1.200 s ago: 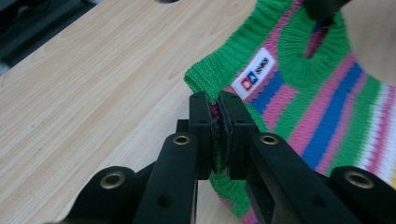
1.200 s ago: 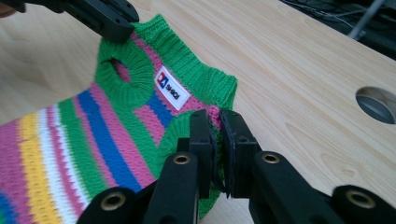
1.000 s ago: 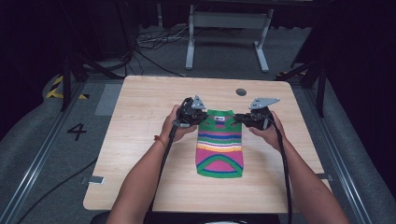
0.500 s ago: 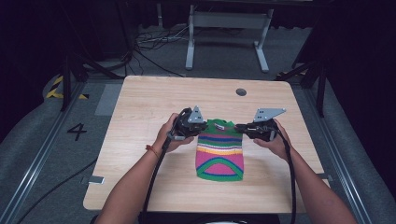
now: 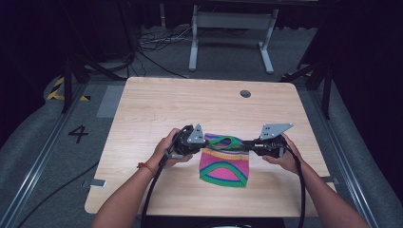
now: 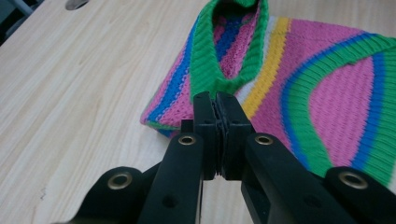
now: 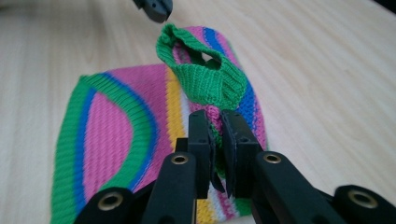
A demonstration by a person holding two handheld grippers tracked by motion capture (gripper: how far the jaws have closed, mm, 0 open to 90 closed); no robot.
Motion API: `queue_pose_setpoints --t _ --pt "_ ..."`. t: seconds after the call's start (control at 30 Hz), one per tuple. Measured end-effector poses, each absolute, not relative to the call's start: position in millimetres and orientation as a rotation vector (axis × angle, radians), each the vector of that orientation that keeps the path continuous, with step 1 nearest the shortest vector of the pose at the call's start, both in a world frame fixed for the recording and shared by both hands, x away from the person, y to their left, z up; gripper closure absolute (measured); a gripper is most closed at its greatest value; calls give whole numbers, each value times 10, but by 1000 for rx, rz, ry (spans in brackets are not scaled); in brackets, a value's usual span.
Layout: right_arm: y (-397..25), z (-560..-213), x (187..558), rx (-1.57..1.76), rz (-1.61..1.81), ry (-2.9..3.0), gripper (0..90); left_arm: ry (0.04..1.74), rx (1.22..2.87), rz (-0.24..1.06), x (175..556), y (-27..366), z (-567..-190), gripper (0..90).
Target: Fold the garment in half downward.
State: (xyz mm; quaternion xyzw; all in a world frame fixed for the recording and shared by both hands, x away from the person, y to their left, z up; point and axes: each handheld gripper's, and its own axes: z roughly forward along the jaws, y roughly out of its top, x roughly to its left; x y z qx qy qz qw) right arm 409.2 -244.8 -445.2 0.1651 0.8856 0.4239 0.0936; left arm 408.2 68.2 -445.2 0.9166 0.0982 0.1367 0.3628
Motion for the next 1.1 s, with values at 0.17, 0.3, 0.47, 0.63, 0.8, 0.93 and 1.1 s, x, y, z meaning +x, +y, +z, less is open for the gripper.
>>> queue_pose_setpoints --t 0.17,0.3,0.47,0.63,0.8,0.93,1.1 --pt "-2452 -4499 3952 441 1230 2673 823 199 2402 343 3961 648 -4498 892" --pt "-2457 -4571 3847 400 1192 2719 814 201 2423 340 3962 619 -4547 845" --pt "-2501 -4675 3757 410 1136 2753 787 197 2444 310 3966 577 -4614 715" --pt "-2529 -4738 3709 449 1107 2763 681 146 2447 296 3928 474 -4651 584" --pt "-2422 -4675 3646 517 1182 2721 635 125 2466 289 3955 389 -4703 545" --pt "-2267 -4729 3597 510 1137 2738 609 127 2495 246 3999 337 -4789 609" --pt "-2231 -4839 3662 571 1072 2731 710 160 2503 218 4023 343 -4815 710"
